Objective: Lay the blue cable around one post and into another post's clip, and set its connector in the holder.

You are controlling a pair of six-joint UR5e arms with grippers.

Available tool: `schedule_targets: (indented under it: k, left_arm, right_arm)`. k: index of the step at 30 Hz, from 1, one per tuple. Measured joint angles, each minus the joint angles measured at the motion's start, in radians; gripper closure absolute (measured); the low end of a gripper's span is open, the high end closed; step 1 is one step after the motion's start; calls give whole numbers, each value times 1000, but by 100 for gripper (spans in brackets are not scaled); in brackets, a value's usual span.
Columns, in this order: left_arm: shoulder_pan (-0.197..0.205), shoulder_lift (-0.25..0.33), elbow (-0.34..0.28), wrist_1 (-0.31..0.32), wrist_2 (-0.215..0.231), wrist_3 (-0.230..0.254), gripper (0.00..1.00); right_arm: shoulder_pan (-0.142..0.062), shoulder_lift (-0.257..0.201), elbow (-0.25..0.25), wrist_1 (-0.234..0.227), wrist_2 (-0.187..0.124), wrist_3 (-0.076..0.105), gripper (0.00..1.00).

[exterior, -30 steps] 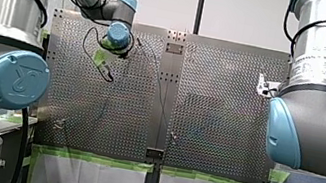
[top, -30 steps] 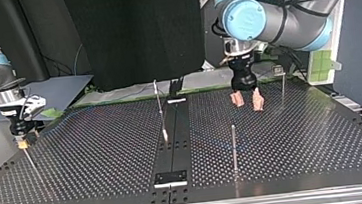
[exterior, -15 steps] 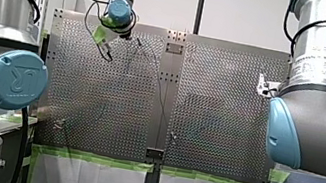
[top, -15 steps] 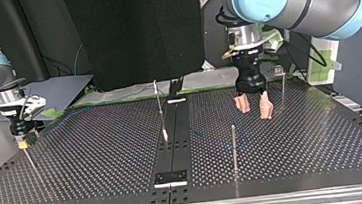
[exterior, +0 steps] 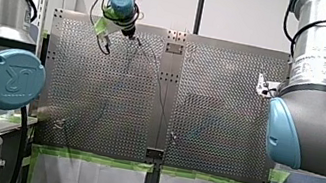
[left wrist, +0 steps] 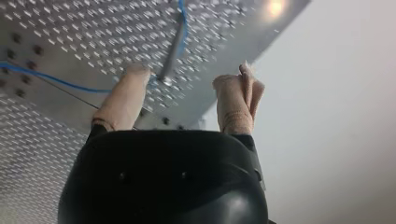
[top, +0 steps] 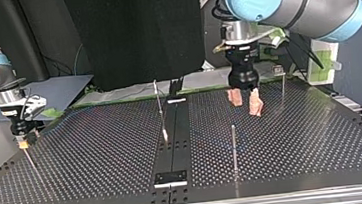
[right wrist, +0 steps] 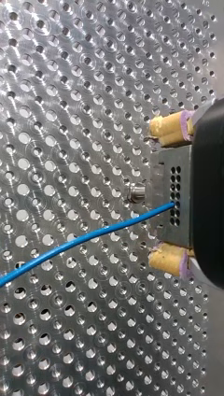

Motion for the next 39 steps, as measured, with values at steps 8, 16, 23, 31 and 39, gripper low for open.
schedule_targets:
  k: [8,16,23,31,39]
  left_arm:
    - [-23,-7,16,-82,-8,82,0]
    - [-44,-6,33,-131,10,147,0]
    - [-56,-6,56,-105,49,206,0]
    - [-67,-7,62,-95,66,278,0]
    - [-73,-7,62,-82,68,349,0]
  right_arm:
    - [0,0,0,0,0,-1,0]
    - [0,0,0,0,0,-1,0]
    - [0,0,0,-1,0,0,0]
    - [0,0,0,-2,0,0,0]
    - [0,0,0,-1,-1,1,0]
